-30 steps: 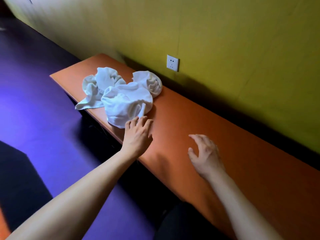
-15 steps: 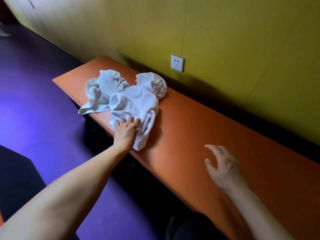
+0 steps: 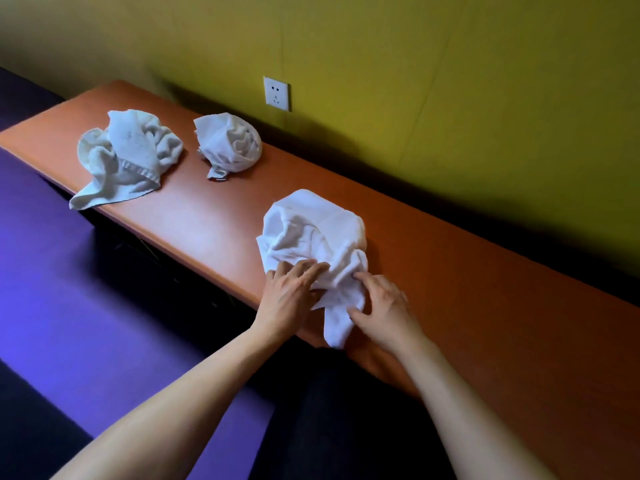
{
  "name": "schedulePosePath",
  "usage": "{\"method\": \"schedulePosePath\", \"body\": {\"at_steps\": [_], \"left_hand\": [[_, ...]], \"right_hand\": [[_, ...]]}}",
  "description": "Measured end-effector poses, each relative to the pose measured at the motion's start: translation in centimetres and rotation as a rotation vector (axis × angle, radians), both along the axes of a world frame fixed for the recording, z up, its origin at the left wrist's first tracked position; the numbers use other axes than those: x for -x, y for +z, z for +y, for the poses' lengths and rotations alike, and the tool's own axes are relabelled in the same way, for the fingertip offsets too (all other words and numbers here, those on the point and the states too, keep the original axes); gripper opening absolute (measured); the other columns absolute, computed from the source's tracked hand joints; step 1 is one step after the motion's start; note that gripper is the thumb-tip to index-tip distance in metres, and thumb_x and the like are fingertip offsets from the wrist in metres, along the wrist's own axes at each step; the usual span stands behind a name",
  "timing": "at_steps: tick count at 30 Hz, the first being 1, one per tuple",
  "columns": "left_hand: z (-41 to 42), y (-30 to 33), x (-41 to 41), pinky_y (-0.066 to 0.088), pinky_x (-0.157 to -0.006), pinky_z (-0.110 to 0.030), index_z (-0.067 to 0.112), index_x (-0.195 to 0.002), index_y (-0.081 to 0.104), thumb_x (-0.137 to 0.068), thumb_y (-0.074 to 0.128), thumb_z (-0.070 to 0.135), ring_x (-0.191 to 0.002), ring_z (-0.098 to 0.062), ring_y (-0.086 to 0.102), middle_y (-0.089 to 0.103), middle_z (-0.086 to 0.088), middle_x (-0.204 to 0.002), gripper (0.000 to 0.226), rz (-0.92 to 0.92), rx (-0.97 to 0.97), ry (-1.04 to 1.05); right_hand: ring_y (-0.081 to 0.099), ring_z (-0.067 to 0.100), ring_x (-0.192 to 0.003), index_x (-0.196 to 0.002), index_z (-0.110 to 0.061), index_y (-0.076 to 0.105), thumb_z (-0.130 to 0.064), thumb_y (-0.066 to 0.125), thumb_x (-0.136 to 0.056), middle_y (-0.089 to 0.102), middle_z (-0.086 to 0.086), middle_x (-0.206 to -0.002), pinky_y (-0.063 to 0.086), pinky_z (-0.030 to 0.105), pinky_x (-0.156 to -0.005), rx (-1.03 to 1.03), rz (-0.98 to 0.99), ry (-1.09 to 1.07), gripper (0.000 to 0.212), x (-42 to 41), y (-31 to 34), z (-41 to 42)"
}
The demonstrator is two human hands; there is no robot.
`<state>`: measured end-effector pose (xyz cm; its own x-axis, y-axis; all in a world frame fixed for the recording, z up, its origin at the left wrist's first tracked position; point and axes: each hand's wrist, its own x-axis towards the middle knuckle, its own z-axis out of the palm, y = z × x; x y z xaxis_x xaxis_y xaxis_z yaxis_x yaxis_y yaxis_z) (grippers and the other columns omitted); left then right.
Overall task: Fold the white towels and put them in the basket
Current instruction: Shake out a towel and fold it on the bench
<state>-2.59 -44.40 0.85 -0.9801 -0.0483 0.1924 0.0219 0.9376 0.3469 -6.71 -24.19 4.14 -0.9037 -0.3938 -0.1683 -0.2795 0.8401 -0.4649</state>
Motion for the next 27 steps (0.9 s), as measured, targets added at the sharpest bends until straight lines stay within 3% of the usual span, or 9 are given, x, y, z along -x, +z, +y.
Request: {"method": "schedulePosePath", "body": {"at_steps": [5,8,11,14,17,20,22,25,27], "left_hand": [[4.2,0.4,-0.2,0.051,-0.08,-0.049,0.034,-0.127,0.055,-0.085,0.063,0.032,-0.101,-0.032,0.057,0.066,0.007,-0.127,0.042,0.073,-0.166,-0.127],[5.1,0.6,0.1,0.051,-0.082,-0.049,0.034,-0.12,0.059,-0.09,0.063,0.029,-0.101,-0.03,0.058,0.068,0.01,-0.123,0.031,0.091,-0.229,-0.186],[4.6,0.3,0.8,0.051,-0.086,-0.049,0.035,-0.125,0.063,-0.095,0.056,0.033,-0.106,-0.032,0.06,0.063,0.001,-0.131,0.031,0.084,-0.139,-0.242],[3.4,0.8,2.1,0.05,-0.08,-0.043,0.038,-0.122,0.066,-0.097,0.053,0.037,-0.093,-0.035,0.056,0.058,-0.008,-0.119,0.028,0.173,-0.11,-0.133],[3.6,2.1,3.1,0.047,-0.072,-0.04,0.045,-0.119,0.059,-0.092,0.063,0.033,-0.082,-0.031,0.048,0.05,-0.006,-0.094,0.029,0.204,-0.053,0.06],[5.5,3.8,3.6,0.048,-0.064,-0.042,0.038,-0.123,0.064,-0.096,0.06,0.027,-0.081,-0.032,0.048,0.043,-0.008,-0.087,0.03,0.117,-0.1,0.111],[7.2,4.7,3.8,0.044,-0.064,-0.039,0.031,-0.135,0.059,-0.101,0.053,0.025,-0.085,-0.036,0.054,0.049,-0.012,-0.094,0.035,0.078,-0.196,0.102],[9.6,5.3,3.2,0.047,-0.092,-0.043,0.024,-0.15,0.041,-0.1,0.054,0.032,-0.111,-0.03,0.058,0.057,-0.012,-0.129,0.052,0.086,-0.378,-0.004],[11.3,5.0,1.8,0.035,-0.113,-0.045,0.021,-0.152,0.034,-0.09,0.061,0.054,-0.137,-0.025,0.042,0.044,-0.007,-0.151,0.076,0.021,-0.315,-0.143]], "right_hand": [[0.049,0.033,-0.126,-0.156,-0.032,0.007,-0.052,0.076,-0.072,0.043,0.004,-0.137,0.039,0.047,-0.106,-0.083,-0.151,-0.145,0.111,-2.0,-0.8,3.8],[0.049,0.034,-0.127,-0.156,-0.039,-0.007,-0.034,0.067,-0.084,0.045,0.007,-0.138,0.04,0.048,-0.108,-0.025,-0.138,-0.215,0.103,-3.1,-2.4,4.8],[0.055,0.026,-0.126,-0.148,-0.05,0.021,-0.027,0.051,-0.089,0.054,0.001,-0.142,0.046,0.043,-0.103,0.242,-0.101,-0.389,0.07,-3.1,-3.3,5.7],[0.063,0.026,-0.099,-0.127,-0.032,0.049,-0.011,0.052,-0.088,0.063,-0.004,-0.111,0.046,0.028,-0.078,0.394,0.037,-0.477,0.044,-2.3,-2.0,7.2],[0.056,0.022,-0.087,-0.117,-0.016,0.055,-0.006,0.054,-0.093,0.059,-0.001,-0.103,0.034,0.018,-0.058,0.404,0.177,-0.487,0.026,-1.1,0.6,9.5],[0.051,0.018,-0.087,-0.116,-0.012,0.056,-0.012,0.051,-0.096,0.057,-0.001,-0.104,0.032,0.026,-0.065,0.381,0.182,-0.437,0.021,0.0,2.7,10.8],[0.054,0.019,-0.086,-0.107,-0.016,0.058,-0.017,0.05,-0.087,0.06,0.0,-0.098,0.037,0.027,-0.07,0.559,0.16,-0.52,0.022,0.7,4.3,11.0],[0.063,0.007,-0.072,-0.099,-0.021,0.059,-0.007,0.055,-0.088,0.067,-0.005,-0.086,0.049,0.026,-0.066,0.971,0.016,-0.687,0.018,1.5,7.1,11.2],[0.065,0.008,-0.063,-0.104,-0.012,0.06,0.001,0.059,-0.09,0.069,0.0,-0.082,0.05,0.024,-0.058,1.087,-0.043,-0.745,0.019,1.6,8.4,11.4]]}}
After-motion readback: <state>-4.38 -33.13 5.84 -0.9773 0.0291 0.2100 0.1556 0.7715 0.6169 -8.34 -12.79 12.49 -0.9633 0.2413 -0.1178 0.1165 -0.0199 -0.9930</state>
